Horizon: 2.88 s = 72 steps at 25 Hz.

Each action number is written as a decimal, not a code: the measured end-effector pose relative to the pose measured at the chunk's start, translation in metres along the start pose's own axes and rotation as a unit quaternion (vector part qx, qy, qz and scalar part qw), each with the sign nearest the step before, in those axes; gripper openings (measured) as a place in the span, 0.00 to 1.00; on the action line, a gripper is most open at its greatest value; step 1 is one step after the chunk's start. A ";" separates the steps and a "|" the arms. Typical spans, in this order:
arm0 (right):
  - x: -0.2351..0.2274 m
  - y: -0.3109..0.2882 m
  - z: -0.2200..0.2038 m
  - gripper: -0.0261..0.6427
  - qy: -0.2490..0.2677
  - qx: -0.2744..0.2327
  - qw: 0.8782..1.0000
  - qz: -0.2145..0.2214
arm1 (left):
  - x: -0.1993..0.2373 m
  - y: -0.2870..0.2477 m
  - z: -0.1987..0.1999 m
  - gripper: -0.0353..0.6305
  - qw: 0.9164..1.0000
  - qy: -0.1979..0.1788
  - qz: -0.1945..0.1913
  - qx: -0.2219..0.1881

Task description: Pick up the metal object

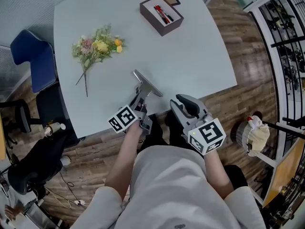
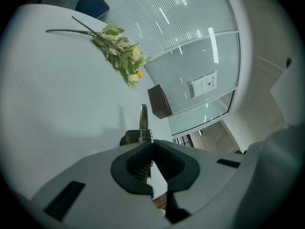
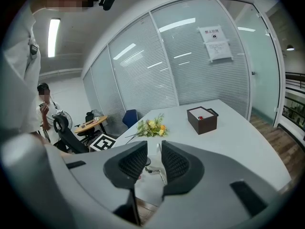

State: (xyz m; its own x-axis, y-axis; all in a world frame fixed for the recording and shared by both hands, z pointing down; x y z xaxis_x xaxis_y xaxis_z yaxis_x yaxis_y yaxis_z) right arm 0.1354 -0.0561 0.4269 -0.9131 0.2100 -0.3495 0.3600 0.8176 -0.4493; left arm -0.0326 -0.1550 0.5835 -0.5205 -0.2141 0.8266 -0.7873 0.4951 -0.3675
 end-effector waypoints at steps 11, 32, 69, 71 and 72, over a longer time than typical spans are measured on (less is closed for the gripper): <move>-0.007 0.006 0.019 0.18 0.007 -0.035 0.999 0.000 | -0.041 0.010 0.027 0.09 0.996 -0.084 -0.018 -0.026; 0.012 -0.013 0.056 0.13 0.041 -0.081 0.995 0.044 | -0.117 0.060 0.092 0.09 0.963 -0.245 -0.043 -0.102; 0.063 -0.041 0.092 0.05 0.091 -0.106 0.987 0.081 | -0.172 0.117 0.127 0.09 0.892 -0.433 -0.032 -0.127; 0.065 -0.041 0.091 0.05 0.091 -0.106 0.987 0.082 | -0.172 0.117 0.127 0.09 0.891 -0.435 -0.031 -0.129; 0.065 -0.041 0.091 0.05 0.091 -0.106 0.987 0.082 | -0.172 0.118 0.127 0.09 0.890 -0.435 -0.030 -0.130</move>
State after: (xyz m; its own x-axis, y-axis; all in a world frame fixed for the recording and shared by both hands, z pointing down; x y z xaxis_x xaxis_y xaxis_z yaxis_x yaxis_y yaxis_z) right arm 0.0785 -0.1245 0.3480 -0.8719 0.4264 -0.2406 0.4756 0.8543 -0.2096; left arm -0.0778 -0.1671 0.3438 -0.6273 -0.7629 0.1564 -0.7787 0.6139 -0.1292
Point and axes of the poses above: the fingertips, and each gripper's own axes: y backward along the fingers, x to its left, z out of its top, the point moved 7 cm from there along y, backward along the fingers, and after that the axes turned 8 degrees about -y, right-handed, at the moved point
